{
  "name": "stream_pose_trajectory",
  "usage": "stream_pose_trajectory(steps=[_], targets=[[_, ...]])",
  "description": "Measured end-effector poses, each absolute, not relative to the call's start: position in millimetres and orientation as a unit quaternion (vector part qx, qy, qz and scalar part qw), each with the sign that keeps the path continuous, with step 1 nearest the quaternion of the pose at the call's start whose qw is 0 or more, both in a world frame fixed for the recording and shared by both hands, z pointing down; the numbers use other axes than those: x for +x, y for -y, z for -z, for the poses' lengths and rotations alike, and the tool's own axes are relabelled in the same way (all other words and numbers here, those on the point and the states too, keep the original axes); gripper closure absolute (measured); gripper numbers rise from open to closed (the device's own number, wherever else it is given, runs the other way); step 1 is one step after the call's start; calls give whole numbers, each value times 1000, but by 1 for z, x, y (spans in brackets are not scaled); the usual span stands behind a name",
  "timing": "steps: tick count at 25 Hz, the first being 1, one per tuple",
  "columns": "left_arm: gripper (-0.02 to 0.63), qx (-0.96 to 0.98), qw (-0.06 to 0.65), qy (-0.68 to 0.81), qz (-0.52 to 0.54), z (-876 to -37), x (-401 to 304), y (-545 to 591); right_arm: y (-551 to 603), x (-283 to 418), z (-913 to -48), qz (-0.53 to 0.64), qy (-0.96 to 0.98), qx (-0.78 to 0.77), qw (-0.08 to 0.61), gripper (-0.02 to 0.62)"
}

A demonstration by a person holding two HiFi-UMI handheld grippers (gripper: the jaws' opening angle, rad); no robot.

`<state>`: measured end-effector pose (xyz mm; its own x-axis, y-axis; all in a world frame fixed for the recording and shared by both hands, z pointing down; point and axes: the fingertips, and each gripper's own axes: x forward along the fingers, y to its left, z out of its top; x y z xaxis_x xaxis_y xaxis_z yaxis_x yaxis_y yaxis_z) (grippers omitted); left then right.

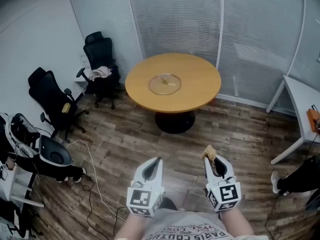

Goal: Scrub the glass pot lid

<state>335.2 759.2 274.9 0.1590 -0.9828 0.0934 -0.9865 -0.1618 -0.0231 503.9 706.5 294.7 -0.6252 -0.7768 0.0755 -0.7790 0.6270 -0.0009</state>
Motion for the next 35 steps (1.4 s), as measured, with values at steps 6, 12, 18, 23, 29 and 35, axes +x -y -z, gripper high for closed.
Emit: stream_pose_trajectory(steps=[6,12,18,23,29,35], targets=[[600,749,37,660,-45,-287,310,-746,-688,482,-309,-34,905,422,47,518],[598,742,52,667,-40,-298,257,-711,-655,436,-314,-33,904,422,57,518],[598,752,58,656,-41,-300,195,-646,-598,376,-322,-45,898,432,73,518],[600,762,54,644,-44,-298,125,-581,-538,309,-323,-51,890,445,83,518],[600,774,63,629,-36,-292,34,-509,-473,220,-317,-47,883,458,90,518],[598,787,68,613,-35,-289,-30,-452,-422,161,-314,-42,871,480,95,518]])
